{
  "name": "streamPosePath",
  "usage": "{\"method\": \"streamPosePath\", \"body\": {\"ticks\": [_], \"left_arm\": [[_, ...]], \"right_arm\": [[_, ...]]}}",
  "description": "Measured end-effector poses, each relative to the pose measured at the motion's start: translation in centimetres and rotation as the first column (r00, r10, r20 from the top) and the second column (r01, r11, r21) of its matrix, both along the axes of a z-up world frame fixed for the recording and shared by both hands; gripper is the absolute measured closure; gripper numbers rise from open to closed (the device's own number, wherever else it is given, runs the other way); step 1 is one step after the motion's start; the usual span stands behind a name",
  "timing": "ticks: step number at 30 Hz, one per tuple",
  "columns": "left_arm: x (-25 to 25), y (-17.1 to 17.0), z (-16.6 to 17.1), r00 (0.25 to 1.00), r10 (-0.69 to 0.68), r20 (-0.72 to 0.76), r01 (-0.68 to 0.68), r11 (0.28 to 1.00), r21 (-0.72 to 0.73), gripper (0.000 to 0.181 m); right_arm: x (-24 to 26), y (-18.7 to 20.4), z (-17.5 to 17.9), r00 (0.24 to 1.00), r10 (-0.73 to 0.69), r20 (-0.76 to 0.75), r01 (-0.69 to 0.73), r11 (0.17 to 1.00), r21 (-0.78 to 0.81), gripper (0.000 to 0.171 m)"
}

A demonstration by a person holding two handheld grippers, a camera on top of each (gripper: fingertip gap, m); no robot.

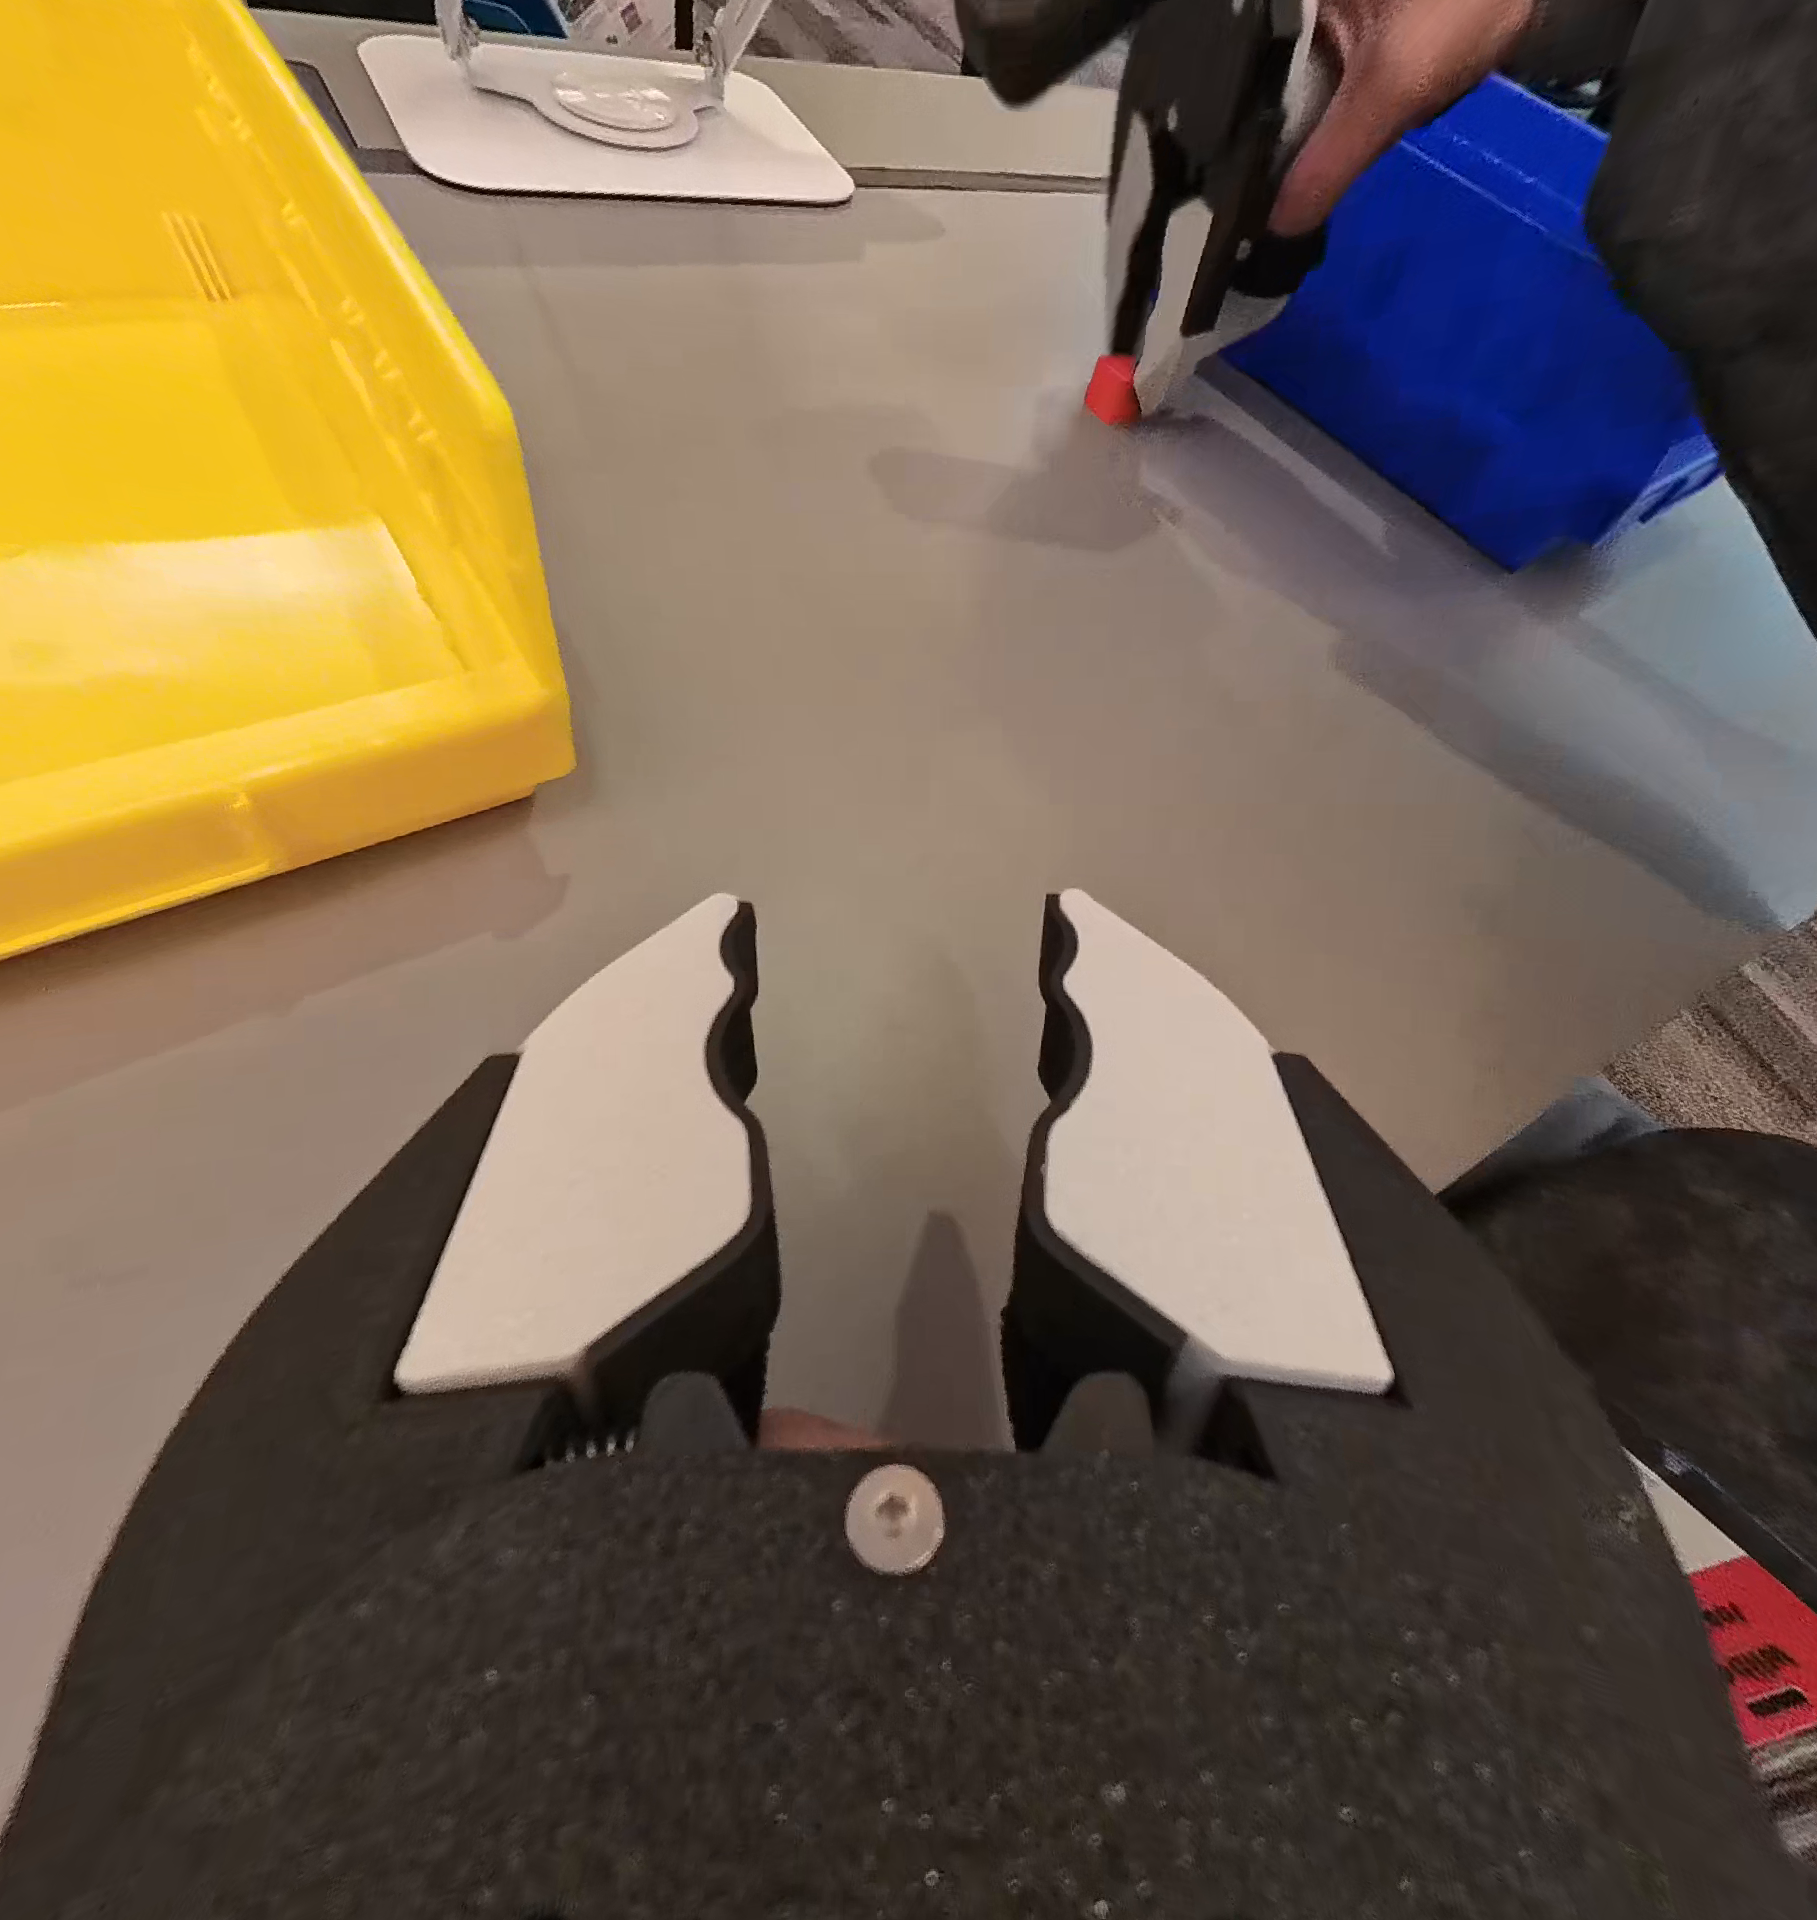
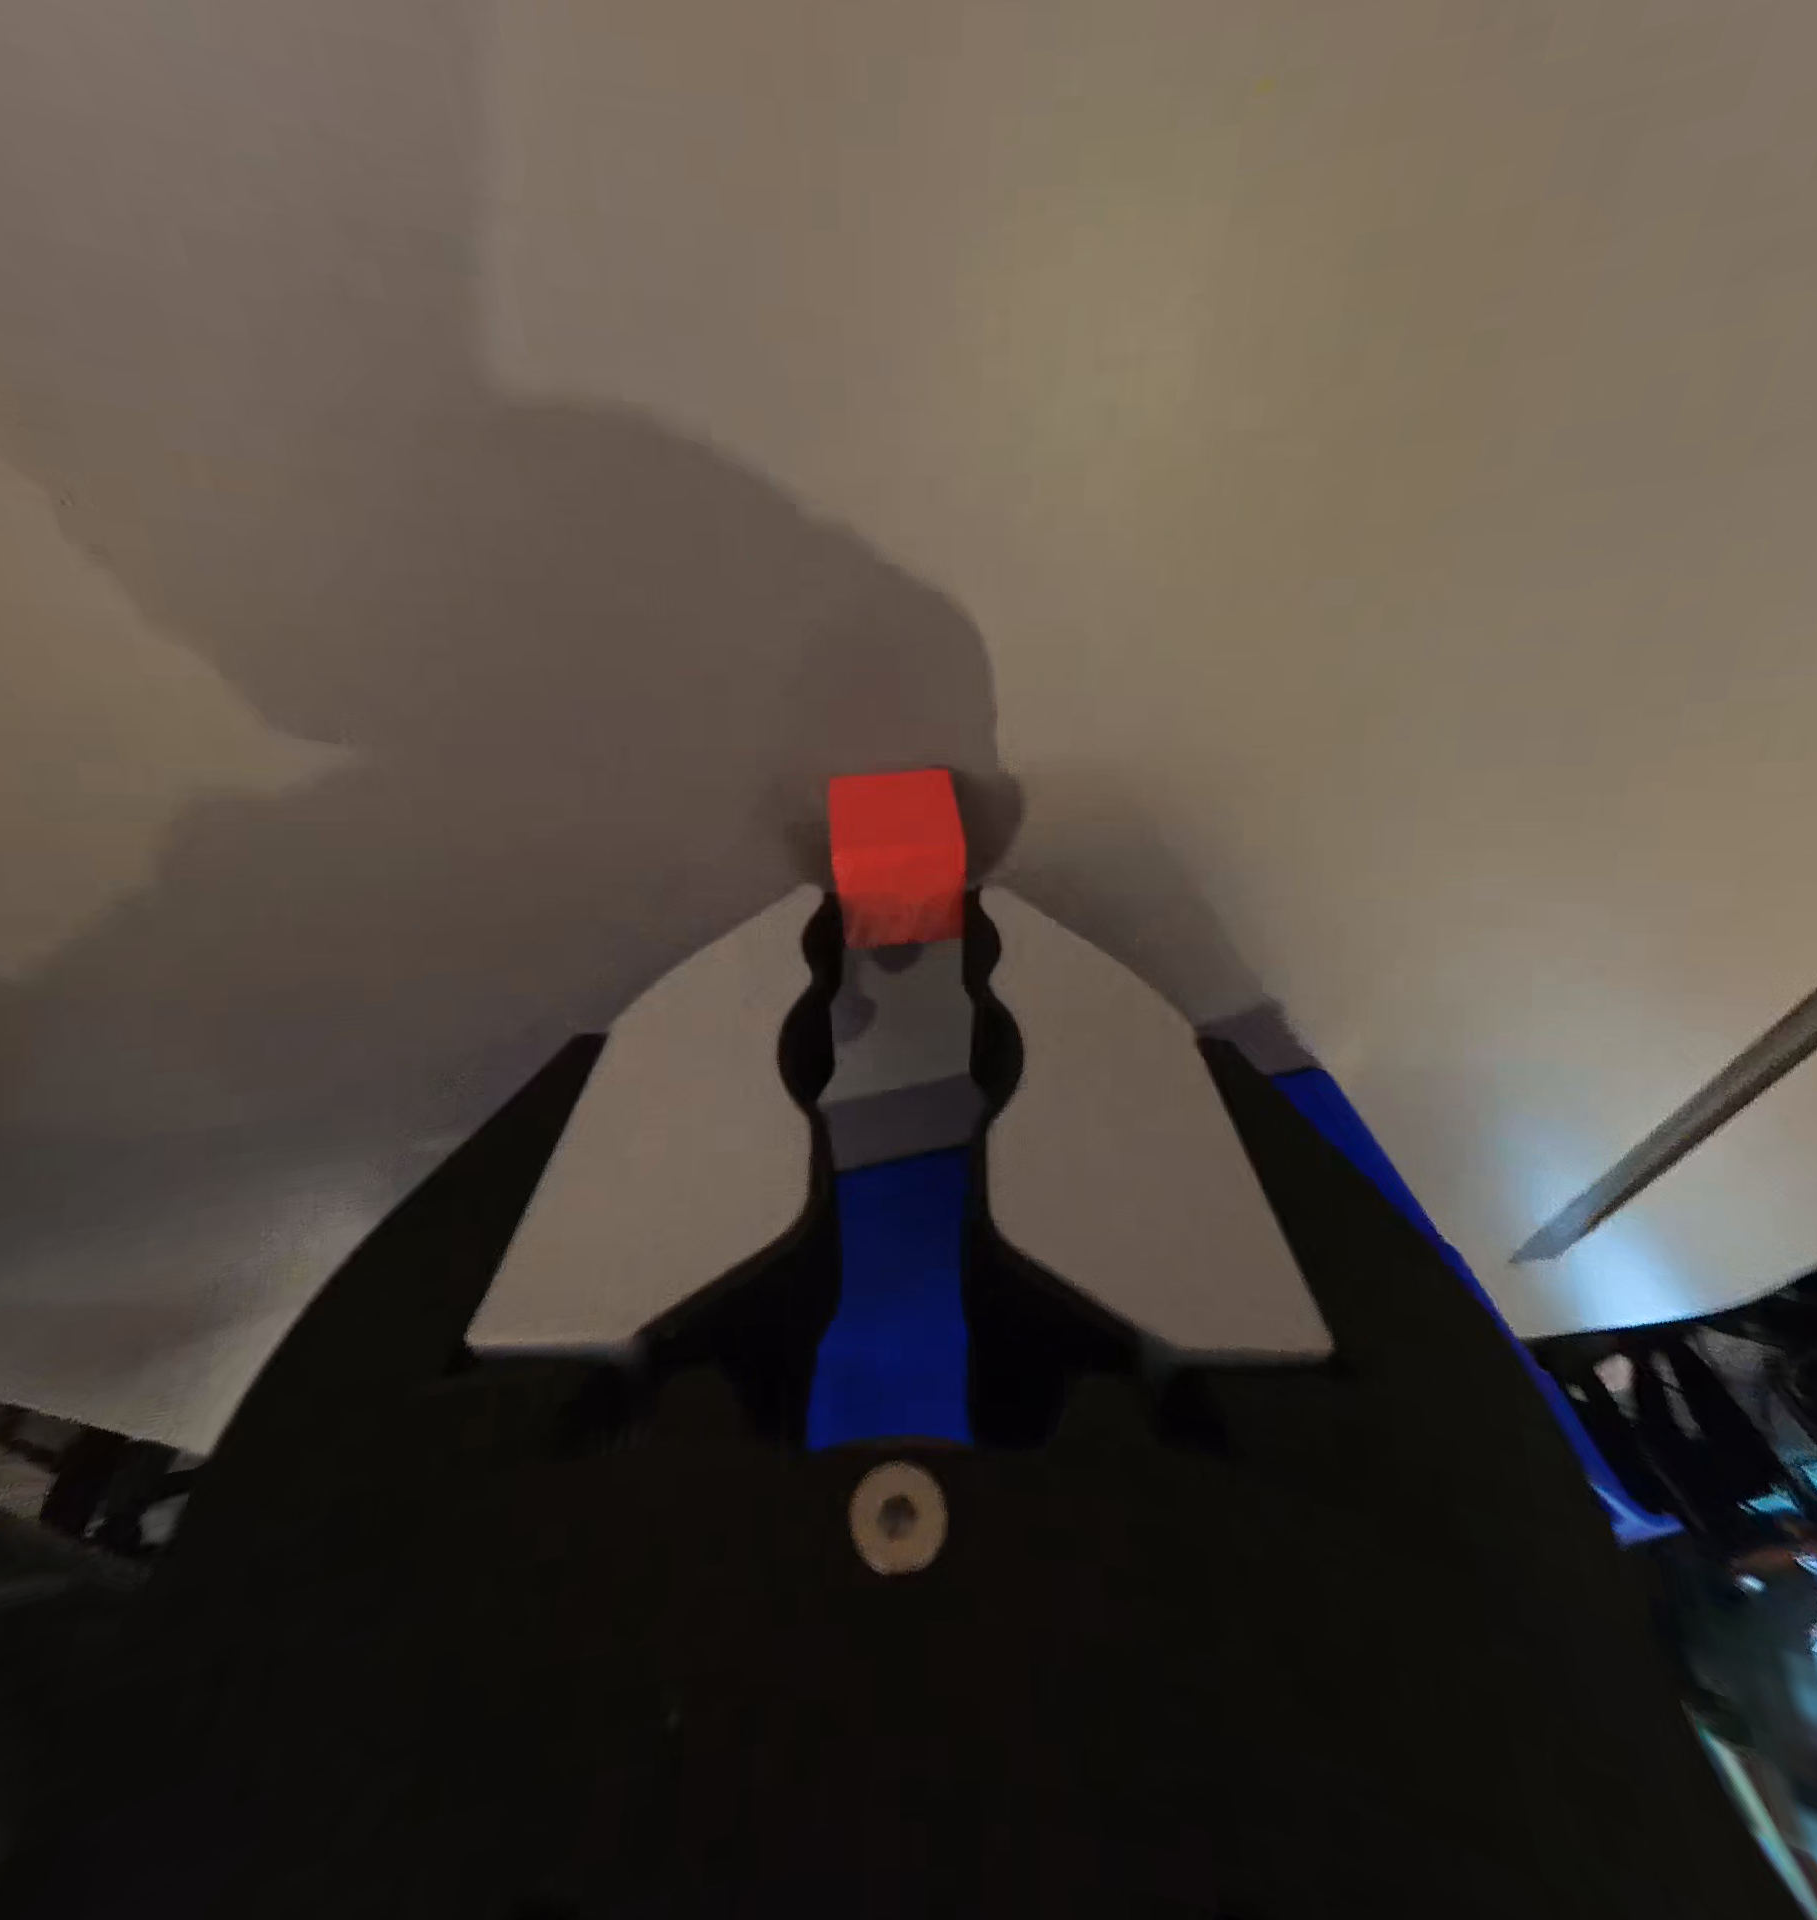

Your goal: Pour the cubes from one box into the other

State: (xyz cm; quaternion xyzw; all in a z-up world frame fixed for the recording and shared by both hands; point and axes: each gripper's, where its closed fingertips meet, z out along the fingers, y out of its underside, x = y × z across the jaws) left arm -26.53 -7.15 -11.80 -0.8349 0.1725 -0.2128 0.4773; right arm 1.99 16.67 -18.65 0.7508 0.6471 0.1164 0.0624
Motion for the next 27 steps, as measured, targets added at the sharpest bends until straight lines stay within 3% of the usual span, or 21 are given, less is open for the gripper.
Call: {"method": "streamPosePath", "body": {"ticks": [2, 5, 8, 10, 13, 16, 22, 24, 27], "left_arm": [[-0.5, -0.1, 0.0, 1.0, 0.009, 0.013, -0.009, 1.0, -0.005, 0.129], [-1.1, -0.5, 0.0, 0.999, 0.024, 0.041, -0.023, 0.999, -0.022, 0.129], [-1.6, -0.8, 0.0, 0.997, 0.037, 0.067, -0.035, 0.999, -0.036, 0.129], [-1.7, -0.8, 0.1, 0.996, 0.043, 0.073, -0.04, 0.999, -0.035, 0.129], [-1.6, -0.7, 0.5, 0.997, 0.045, 0.063, -0.043, 0.999, -0.02, 0.13], [-0.8, -0.4, 0.8, 0.998, 0.029, 0.05, -0.029, 1.0, -0.003, 0.13], [0.5, -0.4, 0.1, 1.0, -0.007, 0.01, 0.007, 1.0, -0.008, 0.13], [0.5, -0.3, -0.1, 1.0, -0.007, 0.009, 0.007, 1.0, -0.013, 0.13], [0.1, -0.2, -0.3, 1.0, 0.001, 0.018, 0.0, 1.0, -0.024, 0.13]], "right_arm": [[-0.3, 0.1, 1.2, 0.998, 0.037, -0.049, -0.036, 0.999, 0.037, 0.15], [-1.3, -0.5, 7.5, 0.955, 0.028, -0.296, 0.003, 0.995, 0.103, 0.15], [3.3, 0.7, 14.8, 0.89, -0.053, -0.452, 0.165, 0.963, 0.213, 0.15], [9.0, 2.4, 17.2, 0.844, -0.187, -0.502, 0.346, 0.906, 0.244, 0.15], [16.6, 2.7, 14.0, 0.775, -0.442, -0.451, 0.545, 0.829, 0.126, 0.15], [21.4, 1.1, 8.1, 0.803, -0.55, -0.23, 0.574, 0.817, 0.053, 0.15], [23.0, 1.2, 4.8, 0.767, -0.627, -0.138, 0.633, 0.774, -0.001, 0.15], [24.9, 0.7, 3.9, 0.774, -0.633, -0.01, 0.633, 0.774, 0.033, 0.15], [23.6, 1.7, 2.5, 0.782, -0.62, -0.062, 0.621, 0.784, -0.001, 0.15]]}}
